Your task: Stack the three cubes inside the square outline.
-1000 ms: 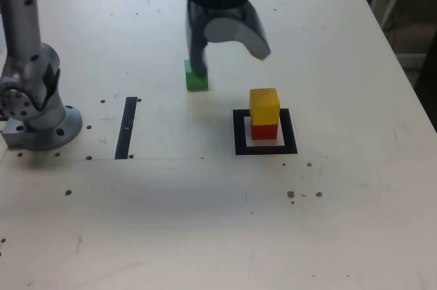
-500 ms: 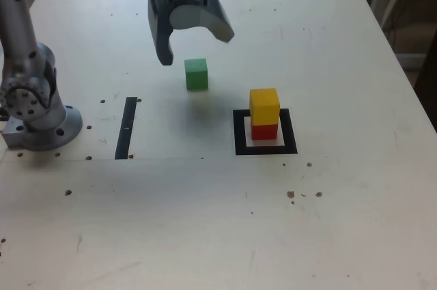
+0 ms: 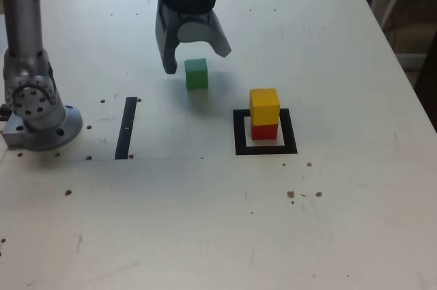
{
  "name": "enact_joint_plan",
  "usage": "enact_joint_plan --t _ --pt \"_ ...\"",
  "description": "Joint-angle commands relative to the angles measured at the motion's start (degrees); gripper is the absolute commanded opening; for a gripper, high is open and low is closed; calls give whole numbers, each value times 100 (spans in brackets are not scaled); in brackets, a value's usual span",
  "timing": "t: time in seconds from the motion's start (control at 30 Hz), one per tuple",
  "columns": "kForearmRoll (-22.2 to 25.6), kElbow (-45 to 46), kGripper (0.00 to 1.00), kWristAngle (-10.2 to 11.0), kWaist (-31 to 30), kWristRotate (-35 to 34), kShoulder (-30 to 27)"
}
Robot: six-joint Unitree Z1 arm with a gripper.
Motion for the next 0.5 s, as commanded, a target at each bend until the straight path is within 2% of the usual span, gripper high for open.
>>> enact_joint_plan --t 0.0,0.23,0.47 --pt "-162 103 92 6 26 34 60" --pt "-870 531 86 24 169 117 174" --pt "-970 527 65 8 187 148 222"
